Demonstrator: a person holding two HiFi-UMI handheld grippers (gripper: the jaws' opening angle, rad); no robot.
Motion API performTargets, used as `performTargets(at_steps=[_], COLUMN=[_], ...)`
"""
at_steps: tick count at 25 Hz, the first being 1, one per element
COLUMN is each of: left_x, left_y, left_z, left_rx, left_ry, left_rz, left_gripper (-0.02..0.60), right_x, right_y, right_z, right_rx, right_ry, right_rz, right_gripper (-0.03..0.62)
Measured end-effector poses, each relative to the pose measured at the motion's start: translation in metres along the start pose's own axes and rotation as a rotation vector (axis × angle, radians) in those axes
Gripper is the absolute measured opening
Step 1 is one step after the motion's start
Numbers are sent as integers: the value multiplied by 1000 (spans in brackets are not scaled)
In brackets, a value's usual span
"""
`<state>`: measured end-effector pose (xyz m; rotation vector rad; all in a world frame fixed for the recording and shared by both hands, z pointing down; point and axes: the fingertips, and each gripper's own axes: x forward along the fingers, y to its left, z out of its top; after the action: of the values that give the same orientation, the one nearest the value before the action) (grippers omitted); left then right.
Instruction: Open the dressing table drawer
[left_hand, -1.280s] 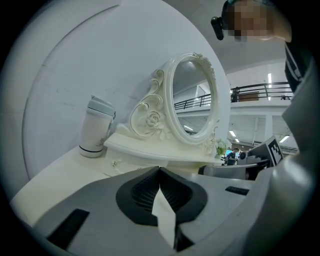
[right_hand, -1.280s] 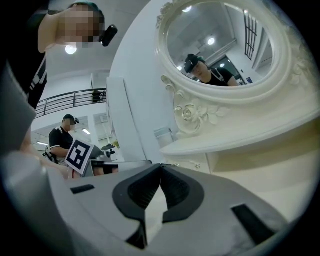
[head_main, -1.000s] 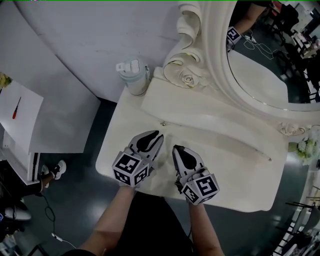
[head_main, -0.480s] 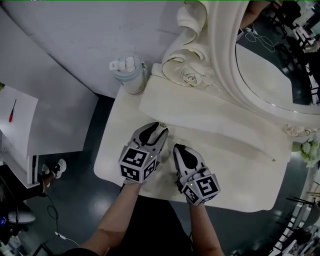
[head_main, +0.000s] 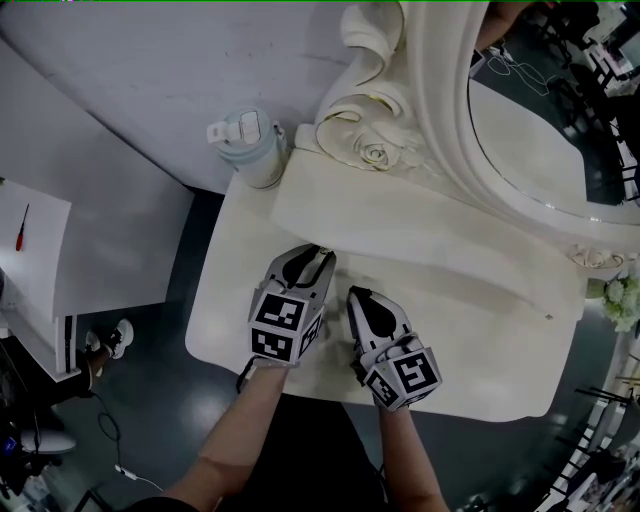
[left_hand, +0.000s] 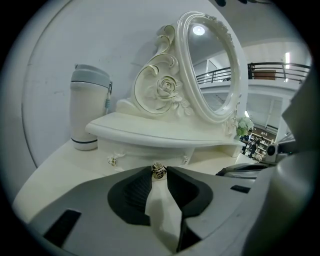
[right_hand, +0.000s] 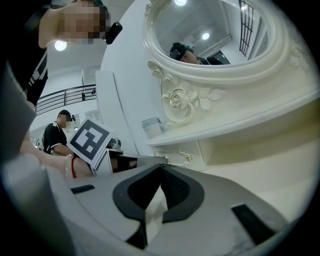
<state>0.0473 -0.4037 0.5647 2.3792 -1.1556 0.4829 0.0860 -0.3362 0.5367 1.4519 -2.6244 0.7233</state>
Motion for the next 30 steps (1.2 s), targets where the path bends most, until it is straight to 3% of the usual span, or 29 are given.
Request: performTargets(at_steps=[30], left_x=[-36], left_y=[-15], left_z=[-26], left_rx=[-33], left_ry=[31], left_rz=[-4], left_gripper=[107], right_x=[-34], right_y=[17], right_z=[-13], right_rx=[31], right_ry=[-16], right_rz=[-14], right_gripper=[6])
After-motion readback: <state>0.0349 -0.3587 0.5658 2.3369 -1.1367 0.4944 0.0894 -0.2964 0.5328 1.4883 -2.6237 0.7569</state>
